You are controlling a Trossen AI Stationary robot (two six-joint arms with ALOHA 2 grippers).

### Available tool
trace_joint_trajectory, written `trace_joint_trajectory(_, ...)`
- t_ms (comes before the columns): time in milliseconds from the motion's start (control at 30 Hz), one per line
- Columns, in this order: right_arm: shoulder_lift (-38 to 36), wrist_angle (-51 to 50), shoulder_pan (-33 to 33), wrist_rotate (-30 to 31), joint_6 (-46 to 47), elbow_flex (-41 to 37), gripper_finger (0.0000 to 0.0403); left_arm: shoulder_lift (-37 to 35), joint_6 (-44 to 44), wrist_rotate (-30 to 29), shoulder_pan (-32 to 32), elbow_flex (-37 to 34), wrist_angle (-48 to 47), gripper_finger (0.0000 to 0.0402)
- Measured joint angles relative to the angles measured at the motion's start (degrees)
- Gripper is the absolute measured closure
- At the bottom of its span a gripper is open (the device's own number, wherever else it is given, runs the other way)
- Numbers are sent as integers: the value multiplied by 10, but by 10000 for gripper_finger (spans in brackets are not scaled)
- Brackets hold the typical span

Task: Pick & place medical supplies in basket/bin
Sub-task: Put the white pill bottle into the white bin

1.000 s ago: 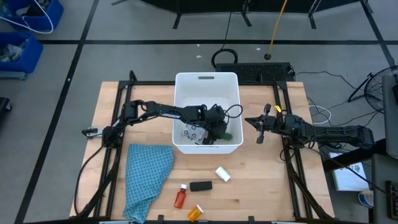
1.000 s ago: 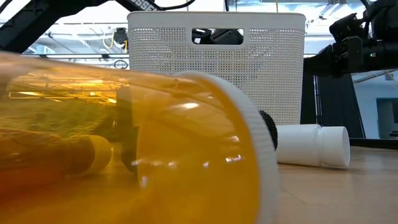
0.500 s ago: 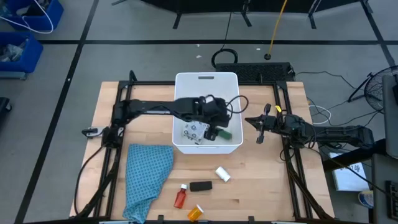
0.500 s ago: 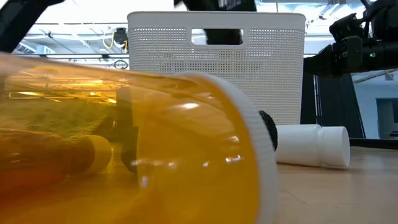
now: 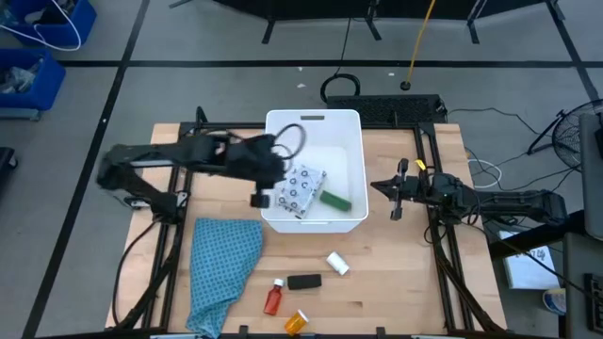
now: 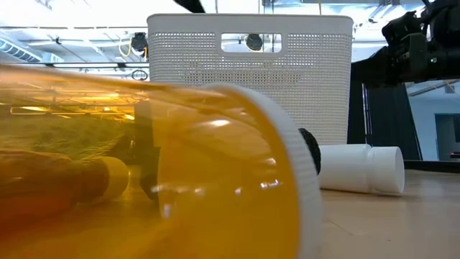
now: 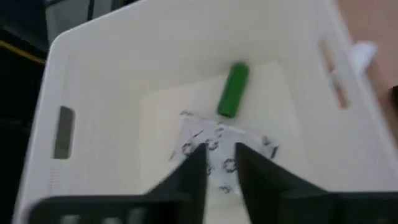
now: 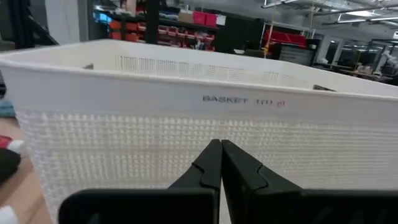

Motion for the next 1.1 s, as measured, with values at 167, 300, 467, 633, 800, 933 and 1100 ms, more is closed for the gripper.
trace_joint_trajectory(167,0,1,0,-13,5,0,403,-139,-27,16,0,-209,163,391)
trace_joint_trajectory(300,0,15,0,-42,15,0,403,-247,-54,17,-3,-390,357,387)
trace_joint_trajectory(467,0,16,0,-43,27,0,403,-352,-71,49,-3,-582,561,397)
trace_joint_trajectory(633,0,13,0,-56,45,0,403,-431,-103,26,-2,-713,703,398)
trace_joint_trajectory(800,0,13,0,-58,50,0,403,-475,-121,26,-2,-818,805,398)
trace_joint_trajectory(933,0,13,0,-60,50,0,403,-493,-138,8,-2,-871,857,398)
trace_joint_trajectory(1100,0,37,4,-69,66,22,403,-493,-142,2,-2,-912,893,399)
